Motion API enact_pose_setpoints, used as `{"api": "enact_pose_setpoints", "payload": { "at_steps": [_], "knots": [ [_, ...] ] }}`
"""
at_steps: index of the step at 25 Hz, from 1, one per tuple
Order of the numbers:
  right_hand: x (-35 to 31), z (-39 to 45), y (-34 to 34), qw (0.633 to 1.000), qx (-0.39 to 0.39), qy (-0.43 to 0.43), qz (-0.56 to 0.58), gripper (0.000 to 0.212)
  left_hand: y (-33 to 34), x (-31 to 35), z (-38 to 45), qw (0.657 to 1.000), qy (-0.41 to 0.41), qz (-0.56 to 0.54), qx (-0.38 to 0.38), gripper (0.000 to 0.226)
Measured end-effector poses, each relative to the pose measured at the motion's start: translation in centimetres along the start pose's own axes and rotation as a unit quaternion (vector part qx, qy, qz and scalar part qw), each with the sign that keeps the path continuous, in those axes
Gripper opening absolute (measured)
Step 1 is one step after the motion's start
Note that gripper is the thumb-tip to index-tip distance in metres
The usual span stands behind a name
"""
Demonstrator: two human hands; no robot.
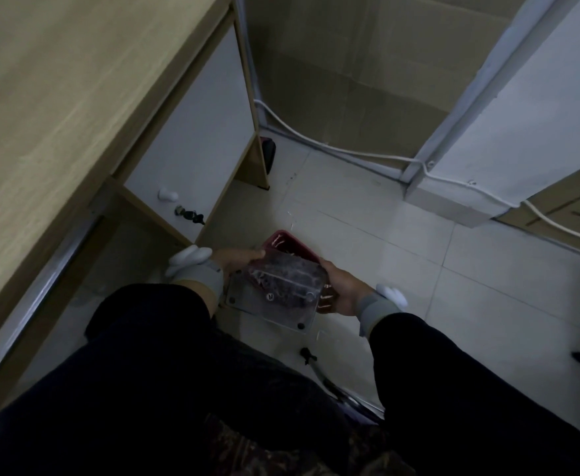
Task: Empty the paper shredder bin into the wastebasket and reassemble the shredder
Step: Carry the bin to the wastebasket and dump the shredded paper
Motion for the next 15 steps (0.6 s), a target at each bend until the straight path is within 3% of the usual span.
{"api": "enact_pose_setpoints", "payload": {
  "at_steps": [5, 11, 15],
  "knots": [
    [0.4, 0.1, 0.0, 0.998, -0.035, 0.043, -0.033, 0.084, -0.3, 0.1, 0.9, 0.999, 0.006, -0.005, 0.036, 0.061],
    [-1.0, -0.6, 1.4, 0.996, -0.092, -0.008, 0.013, 0.056, -0.3, 1.1, 2.1, 0.994, 0.074, 0.009, 0.084, 0.063],
    [-2.8, -1.1, 1.9, 0.994, -0.072, -0.077, 0.014, 0.048, -0.8, 2.1, 1.5, 0.985, 0.128, -0.012, 0.115, 0.061]
  ]
}}
Point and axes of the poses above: each hand's wrist, its own z-axis towards the middle knuckle, its own y-axis out of the palm, x = y × z, the point moved 6 cm from there along z, towards the middle knuckle, and after that the axes turned 10 degrees about z, right-handed, at the moved point
